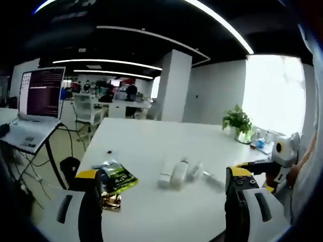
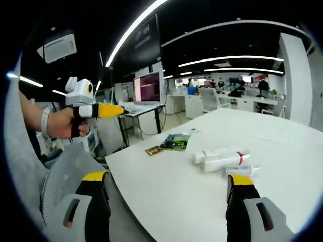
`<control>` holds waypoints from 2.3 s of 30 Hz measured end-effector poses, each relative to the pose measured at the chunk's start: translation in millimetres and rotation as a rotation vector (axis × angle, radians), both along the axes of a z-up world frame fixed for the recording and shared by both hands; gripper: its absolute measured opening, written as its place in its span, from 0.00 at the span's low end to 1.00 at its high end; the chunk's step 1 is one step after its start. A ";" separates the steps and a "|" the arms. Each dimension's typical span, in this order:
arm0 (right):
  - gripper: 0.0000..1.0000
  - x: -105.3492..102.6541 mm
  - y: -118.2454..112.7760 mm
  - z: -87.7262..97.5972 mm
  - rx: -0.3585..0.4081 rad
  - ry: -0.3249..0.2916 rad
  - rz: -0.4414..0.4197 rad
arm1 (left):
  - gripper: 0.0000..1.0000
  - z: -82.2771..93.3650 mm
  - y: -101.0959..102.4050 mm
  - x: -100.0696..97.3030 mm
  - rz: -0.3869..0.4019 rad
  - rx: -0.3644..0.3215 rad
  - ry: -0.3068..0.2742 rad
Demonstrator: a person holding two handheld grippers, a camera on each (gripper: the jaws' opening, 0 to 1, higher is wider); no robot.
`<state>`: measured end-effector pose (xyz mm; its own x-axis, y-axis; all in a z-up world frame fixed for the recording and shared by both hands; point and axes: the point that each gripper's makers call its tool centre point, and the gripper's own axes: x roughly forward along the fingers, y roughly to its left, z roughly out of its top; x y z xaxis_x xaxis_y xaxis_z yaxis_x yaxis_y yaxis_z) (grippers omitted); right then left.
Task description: Arrange the skincare products in the storage area until every visible bottle or jar stands upright without overlapping.
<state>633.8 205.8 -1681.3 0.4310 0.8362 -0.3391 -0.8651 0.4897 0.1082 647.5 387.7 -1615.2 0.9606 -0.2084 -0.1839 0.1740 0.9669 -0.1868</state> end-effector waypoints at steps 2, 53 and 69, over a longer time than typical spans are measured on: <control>0.96 0.3 0.0 -0.6 0.000 0.006 -0.001 | 0.99 4.6 -5.3 9.8 -0.018 0.006 -0.001; 0.69 9.2 -11.6 -11.6 -0.015 0.083 -0.048 | 0.81 -115.2 -70.1 230.2 -0.321 0.245 0.407; 0.66 10.8 -13.1 -17.0 -0.039 0.092 -0.058 | 0.68 -166.1 -69.5 238.5 -0.374 0.328 0.561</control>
<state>644.5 192.7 -1698.3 0.4435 0.7964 -0.4112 -0.8228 0.5437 0.1656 886.0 318.2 -1781.3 0.5802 -0.3525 -0.7342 0.4652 0.8834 -0.0565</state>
